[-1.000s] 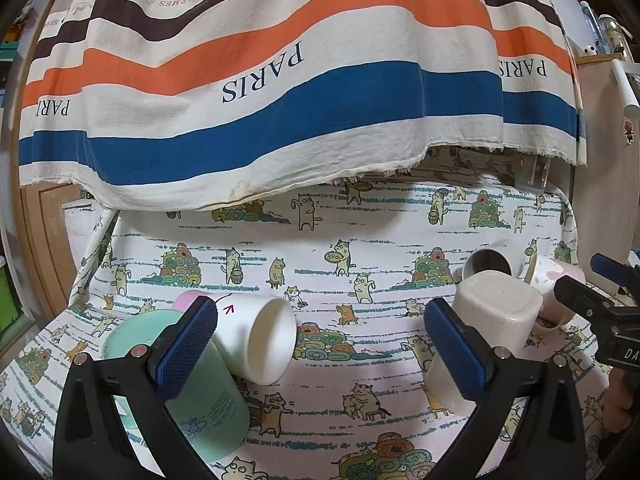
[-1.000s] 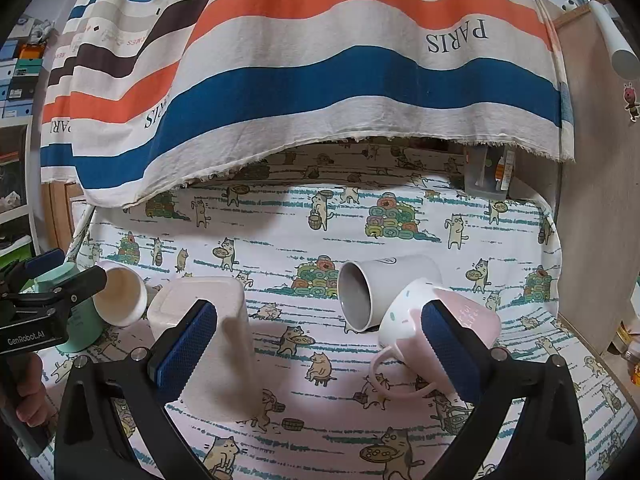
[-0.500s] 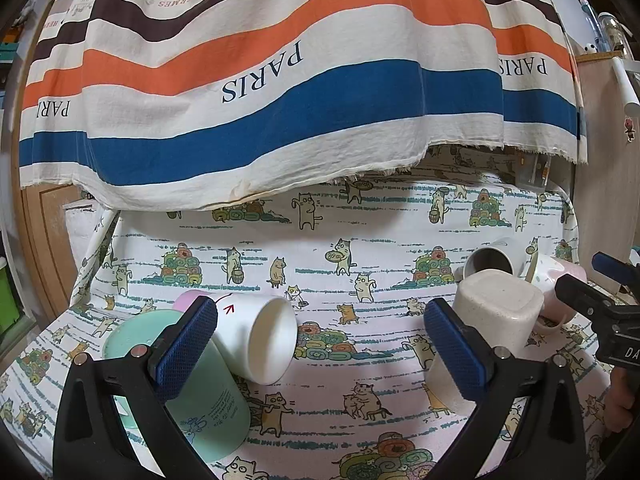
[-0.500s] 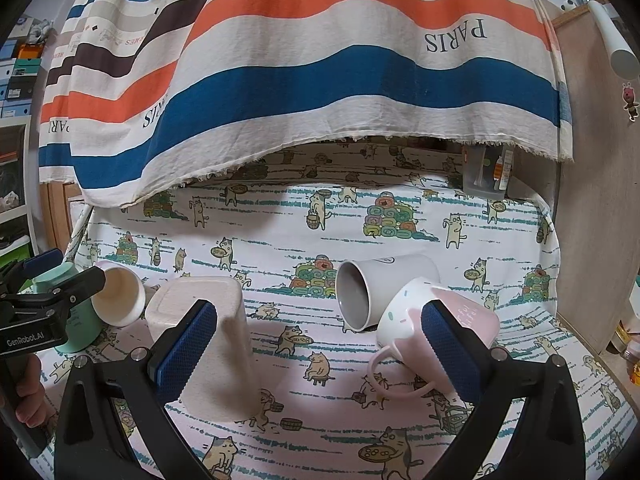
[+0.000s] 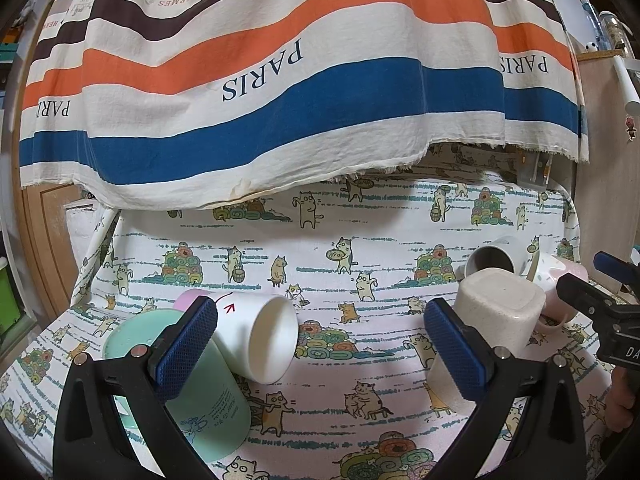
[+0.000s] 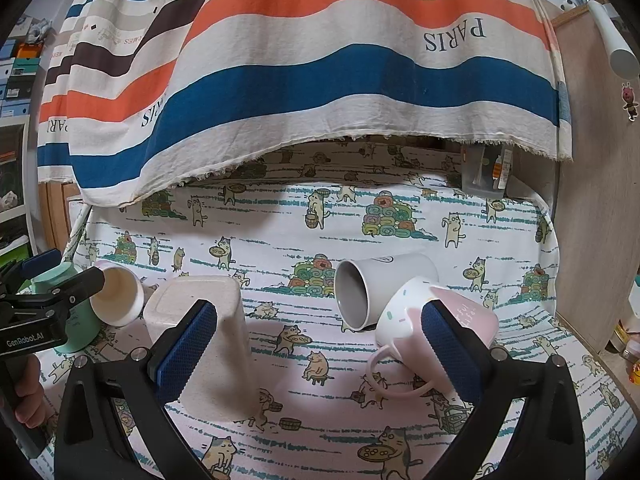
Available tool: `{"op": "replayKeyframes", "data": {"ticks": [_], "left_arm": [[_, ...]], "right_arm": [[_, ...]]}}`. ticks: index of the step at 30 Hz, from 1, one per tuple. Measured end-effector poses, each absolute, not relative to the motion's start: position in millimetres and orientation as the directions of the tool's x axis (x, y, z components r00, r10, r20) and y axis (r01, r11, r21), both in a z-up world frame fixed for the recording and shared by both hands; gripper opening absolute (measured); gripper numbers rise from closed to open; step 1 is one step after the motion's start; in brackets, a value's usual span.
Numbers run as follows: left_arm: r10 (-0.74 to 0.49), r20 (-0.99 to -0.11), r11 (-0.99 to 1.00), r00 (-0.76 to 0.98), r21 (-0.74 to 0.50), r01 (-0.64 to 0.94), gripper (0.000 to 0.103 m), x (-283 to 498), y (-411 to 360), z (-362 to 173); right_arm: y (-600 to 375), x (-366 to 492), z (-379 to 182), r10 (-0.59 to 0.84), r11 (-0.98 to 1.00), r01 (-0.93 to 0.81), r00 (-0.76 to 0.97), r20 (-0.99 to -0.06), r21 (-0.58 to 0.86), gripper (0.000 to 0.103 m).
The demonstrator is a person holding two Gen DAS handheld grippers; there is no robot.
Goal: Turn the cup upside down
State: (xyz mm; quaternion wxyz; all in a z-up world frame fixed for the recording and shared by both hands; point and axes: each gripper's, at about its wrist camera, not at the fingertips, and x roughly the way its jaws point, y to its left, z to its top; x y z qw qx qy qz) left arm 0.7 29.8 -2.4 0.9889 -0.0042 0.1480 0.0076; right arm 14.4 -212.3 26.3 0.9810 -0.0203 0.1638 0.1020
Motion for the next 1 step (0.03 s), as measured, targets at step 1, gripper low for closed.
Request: {"op": "replayKeyframes", "data": {"ticks": [1], "left_arm": [[0.014,-0.293,1.0,0.956,-0.006,-0.016,0.103,0.2,30.6,-2.7]], "right_arm": [[-212.7,14.2,26.2,0.193,0.978,-0.207,0.926,-0.325,-0.006,0.103]]}}
